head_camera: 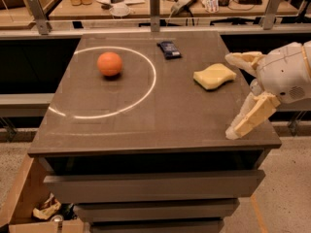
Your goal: Move orange near rxbar blueberry
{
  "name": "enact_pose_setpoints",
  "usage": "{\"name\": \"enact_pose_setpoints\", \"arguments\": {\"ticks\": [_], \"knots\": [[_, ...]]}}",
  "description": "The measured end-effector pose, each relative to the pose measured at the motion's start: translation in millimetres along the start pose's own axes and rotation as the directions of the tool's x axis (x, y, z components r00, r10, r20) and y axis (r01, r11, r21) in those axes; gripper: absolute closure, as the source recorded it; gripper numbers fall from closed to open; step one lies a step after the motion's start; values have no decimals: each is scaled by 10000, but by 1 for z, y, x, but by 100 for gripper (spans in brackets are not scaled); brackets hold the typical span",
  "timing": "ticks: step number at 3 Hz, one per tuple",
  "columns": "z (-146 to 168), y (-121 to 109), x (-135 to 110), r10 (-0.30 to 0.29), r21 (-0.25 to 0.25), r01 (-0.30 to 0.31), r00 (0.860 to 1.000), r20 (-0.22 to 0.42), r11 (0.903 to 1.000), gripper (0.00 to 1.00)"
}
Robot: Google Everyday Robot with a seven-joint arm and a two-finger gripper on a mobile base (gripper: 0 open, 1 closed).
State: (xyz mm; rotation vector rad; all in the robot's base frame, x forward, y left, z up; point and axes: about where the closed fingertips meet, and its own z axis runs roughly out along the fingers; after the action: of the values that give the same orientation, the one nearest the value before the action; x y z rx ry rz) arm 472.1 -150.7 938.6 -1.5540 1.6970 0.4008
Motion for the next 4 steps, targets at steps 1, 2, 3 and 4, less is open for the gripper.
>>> {"name": "enact_pose_setpoints", "arguments": {"ticks": [1, 2, 3, 4], "knots": [[-1, 3, -13, 42, -99, -39, 9997, 251, 9999, 0], [4, 4, -11, 288, 41, -290, 9987, 418, 9996, 0], [27, -1, -22, 791, 243, -840, 9841, 1592, 9962, 0], [66, -23, -35, 1274, 643, -1503, 9532, 2743, 9865, 0]]}}
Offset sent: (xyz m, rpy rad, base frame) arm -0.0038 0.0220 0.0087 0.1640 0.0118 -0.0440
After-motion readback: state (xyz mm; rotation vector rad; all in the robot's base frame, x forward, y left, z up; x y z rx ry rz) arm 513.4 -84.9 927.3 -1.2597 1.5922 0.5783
